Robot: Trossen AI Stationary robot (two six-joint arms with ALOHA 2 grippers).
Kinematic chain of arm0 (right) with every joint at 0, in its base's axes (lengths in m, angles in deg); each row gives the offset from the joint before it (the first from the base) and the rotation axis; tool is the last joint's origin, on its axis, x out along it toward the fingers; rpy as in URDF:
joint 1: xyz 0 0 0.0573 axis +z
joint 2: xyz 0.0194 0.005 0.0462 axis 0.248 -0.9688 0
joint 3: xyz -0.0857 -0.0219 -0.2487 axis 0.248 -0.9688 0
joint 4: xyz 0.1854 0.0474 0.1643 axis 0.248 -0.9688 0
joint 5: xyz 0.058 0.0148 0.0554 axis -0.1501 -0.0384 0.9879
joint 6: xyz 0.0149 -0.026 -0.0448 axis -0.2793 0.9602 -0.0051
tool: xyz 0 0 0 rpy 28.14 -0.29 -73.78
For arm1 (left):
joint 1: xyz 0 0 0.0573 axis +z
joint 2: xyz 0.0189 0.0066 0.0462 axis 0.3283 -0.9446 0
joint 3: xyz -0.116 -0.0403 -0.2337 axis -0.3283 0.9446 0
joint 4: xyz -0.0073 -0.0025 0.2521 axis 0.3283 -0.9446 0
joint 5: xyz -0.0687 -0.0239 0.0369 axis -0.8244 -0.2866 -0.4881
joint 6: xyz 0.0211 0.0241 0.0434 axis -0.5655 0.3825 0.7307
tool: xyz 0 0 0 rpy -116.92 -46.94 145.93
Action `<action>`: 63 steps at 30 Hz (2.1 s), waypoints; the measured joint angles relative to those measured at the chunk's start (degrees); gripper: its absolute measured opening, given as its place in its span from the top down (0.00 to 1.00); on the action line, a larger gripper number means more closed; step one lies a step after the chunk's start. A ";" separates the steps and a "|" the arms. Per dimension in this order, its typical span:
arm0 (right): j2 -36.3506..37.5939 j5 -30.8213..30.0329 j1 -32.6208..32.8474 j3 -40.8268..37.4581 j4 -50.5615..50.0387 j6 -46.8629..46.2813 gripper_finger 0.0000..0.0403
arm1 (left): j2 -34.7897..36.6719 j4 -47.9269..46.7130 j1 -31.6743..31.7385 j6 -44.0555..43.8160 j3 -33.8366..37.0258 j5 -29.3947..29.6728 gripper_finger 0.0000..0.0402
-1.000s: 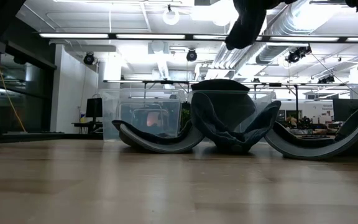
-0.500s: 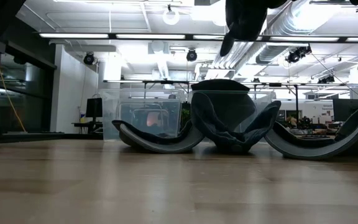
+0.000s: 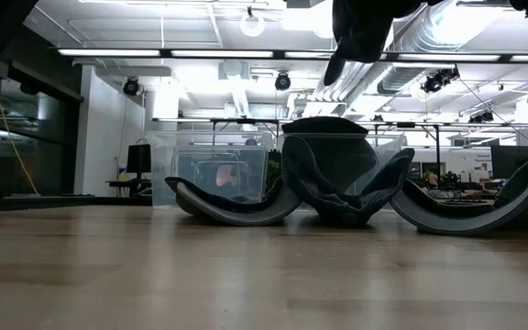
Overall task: Pick & Place hat
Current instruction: Put the left blue cap into the right transparent bin
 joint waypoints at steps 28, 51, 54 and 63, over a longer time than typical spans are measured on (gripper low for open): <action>0.02 -0.73 1.25 0.00 -2.43 -2.25 0.94 | 0.04 0.87 0.00 0.37 0.04 -0.02 1.00; 1.13 -0.33 2.36 0.00 -3.43 -0.66 0.94 | 0.07 1.17 0.00 8.08 0.04 -1.28 0.70; 1.90 -0.36 2.36 0.00 -4.07 -0.63 0.94 | 0.82 0.73 0.01 11.14 -0.56 -1.32 0.63; 5.85 0.55 2.40 0.02 -4.85 2.04 0.94 | 5.55 2.88 0.00 15.66 -2.53 1.74 0.54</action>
